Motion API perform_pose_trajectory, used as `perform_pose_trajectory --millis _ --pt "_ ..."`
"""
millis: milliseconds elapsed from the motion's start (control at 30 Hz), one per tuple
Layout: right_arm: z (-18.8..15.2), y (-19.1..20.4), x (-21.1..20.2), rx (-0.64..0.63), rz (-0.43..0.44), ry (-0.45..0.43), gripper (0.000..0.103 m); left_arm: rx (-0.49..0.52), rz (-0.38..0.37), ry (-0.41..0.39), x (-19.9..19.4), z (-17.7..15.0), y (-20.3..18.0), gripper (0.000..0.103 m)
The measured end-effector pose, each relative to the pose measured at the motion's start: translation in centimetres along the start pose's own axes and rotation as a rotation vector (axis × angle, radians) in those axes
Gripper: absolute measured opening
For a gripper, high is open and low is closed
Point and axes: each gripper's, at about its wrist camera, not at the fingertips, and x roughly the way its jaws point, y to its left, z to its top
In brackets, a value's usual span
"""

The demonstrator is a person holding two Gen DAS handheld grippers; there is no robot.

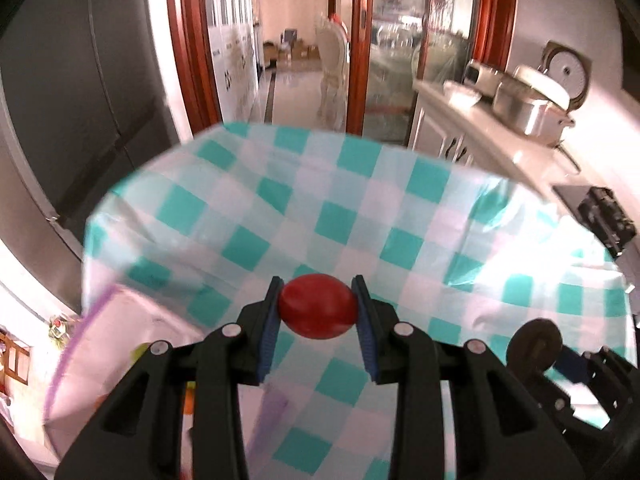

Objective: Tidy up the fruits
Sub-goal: 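Carry the tomato and mushroom into the purple box and open both grippers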

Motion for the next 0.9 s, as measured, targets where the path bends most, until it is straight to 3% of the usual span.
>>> perform_pose_trajectory --millis 333,533,733,900 --pt "-0.5 6.1 -12.4 -0.105 -0.037 -0.119 0.034 0.051 -0.017 -0.148 -14.9 -1.6 5.0 0.035" --pt "-2.2 9.1 -19.6 -0.208 -0.063 -0.188 0.034 0.104 -0.05 -0.241 -23.0 -4.3 7.8 0.035" --pt "-4.3 9.5 -24.4 -0.231 -0.093 -0.22 0.034 0.142 -0.097 -0.286 -28.5 -8.3 10.0 0.035" --pt "-6.2 9.0 -27.5 -0.218 -0.12 -0.253 0.034 0.138 -0.132 -0.272 -30.4 -11.9 12.4 0.035"
